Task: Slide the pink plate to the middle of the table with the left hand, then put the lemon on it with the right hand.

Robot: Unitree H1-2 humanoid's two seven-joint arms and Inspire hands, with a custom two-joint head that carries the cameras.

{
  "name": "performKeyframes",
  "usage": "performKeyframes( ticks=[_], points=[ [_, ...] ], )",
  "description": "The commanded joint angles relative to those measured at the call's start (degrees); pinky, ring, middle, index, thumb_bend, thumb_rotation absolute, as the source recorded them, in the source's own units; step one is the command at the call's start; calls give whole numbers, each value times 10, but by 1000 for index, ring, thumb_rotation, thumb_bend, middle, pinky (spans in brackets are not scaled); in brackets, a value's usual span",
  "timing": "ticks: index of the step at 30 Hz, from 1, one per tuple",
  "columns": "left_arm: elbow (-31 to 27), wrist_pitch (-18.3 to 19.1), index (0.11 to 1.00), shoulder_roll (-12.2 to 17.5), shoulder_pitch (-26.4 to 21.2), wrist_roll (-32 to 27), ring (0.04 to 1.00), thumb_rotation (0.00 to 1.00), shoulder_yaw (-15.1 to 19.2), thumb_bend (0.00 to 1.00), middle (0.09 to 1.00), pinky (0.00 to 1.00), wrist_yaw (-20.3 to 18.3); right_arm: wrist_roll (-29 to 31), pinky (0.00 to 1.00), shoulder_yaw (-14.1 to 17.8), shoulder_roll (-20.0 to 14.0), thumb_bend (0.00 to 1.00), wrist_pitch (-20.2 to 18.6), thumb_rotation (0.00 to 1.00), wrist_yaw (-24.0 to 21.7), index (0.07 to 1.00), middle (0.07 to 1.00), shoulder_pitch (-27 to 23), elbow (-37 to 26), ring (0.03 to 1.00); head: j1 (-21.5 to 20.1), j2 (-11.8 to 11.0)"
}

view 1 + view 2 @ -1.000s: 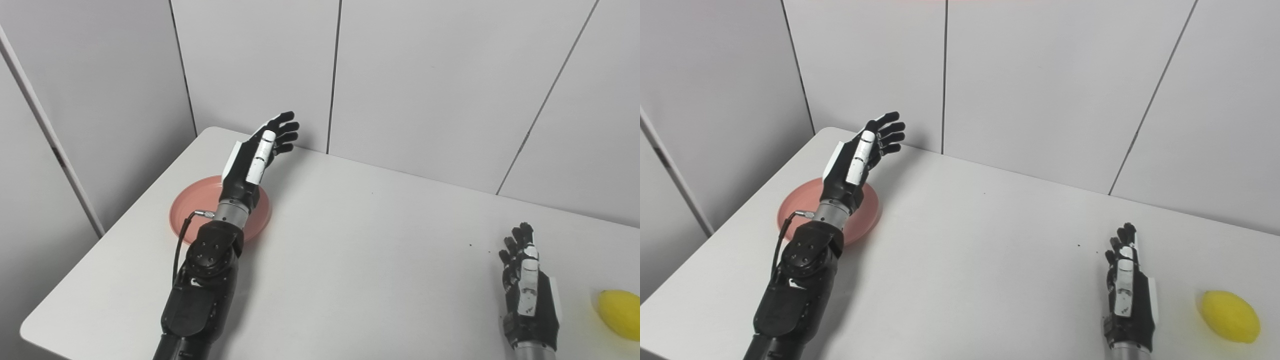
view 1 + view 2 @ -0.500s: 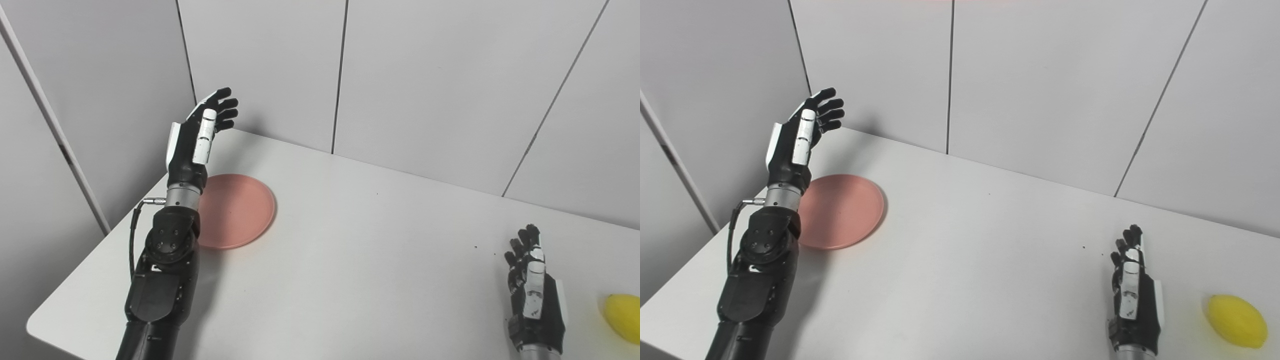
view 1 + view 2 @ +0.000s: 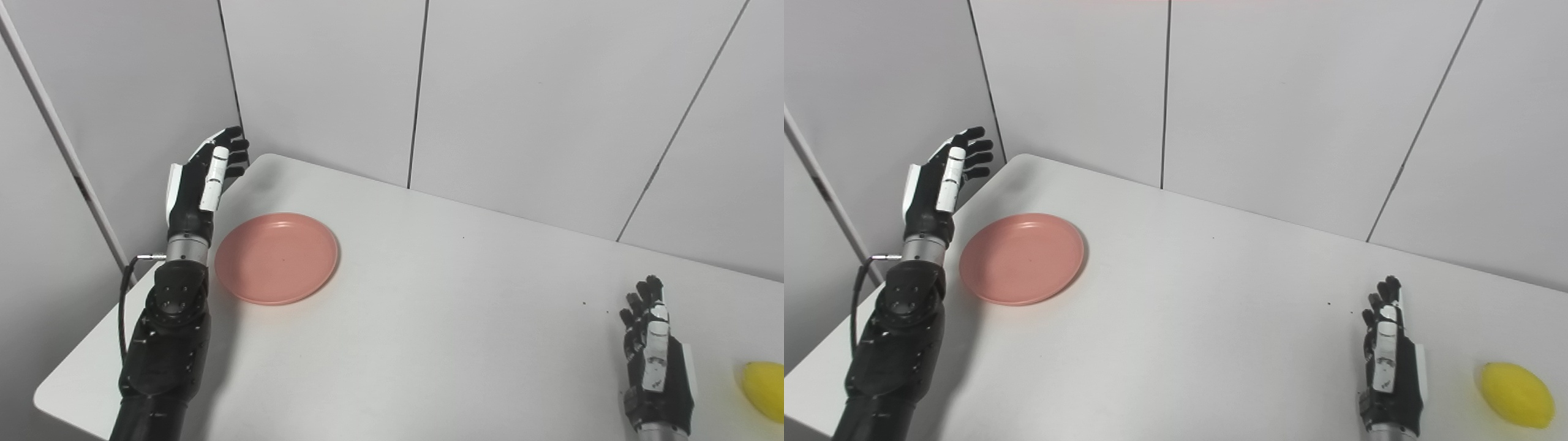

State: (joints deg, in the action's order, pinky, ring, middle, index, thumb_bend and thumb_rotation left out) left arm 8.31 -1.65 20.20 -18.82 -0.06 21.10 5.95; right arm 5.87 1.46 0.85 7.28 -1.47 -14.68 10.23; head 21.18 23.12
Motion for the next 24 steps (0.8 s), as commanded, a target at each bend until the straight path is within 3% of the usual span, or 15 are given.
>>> performKeyframes(
  ticks=[1,6,12,17,24],
  points=[
    [1,-25,759,18,-12,11,756,1000,2,579,766,729,16,1,1000,1,2,676,21,1000,-2,1000,1000,-1,-11,1000,0,0],
    [41,-37,763,21,-12,-3,758,1000,10,542,768,737,22,3,1000,2,1,664,22,1000,-2,1000,1000,0,-14,1000,3,-1],
    [75,-47,764,21,-18,-15,769,1000,20,583,774,750,25,4,1000,4,2,648,19,1000,-1,1000,1000,3,-22,1000,8,0],
    [108,-58,769,13,-24,-57,778,1000,34,587,782,753,16,4,1000,5,3,645,18,1000,0,1000,1000,4,-25,1000,10,2],
    [160,-95,746,17,-27,-82,762,1000,30,552,763,741,10,8,1000,9,5,653,20,1000,1,1000,1000,4,-30,1000,11,3]
  ],
)
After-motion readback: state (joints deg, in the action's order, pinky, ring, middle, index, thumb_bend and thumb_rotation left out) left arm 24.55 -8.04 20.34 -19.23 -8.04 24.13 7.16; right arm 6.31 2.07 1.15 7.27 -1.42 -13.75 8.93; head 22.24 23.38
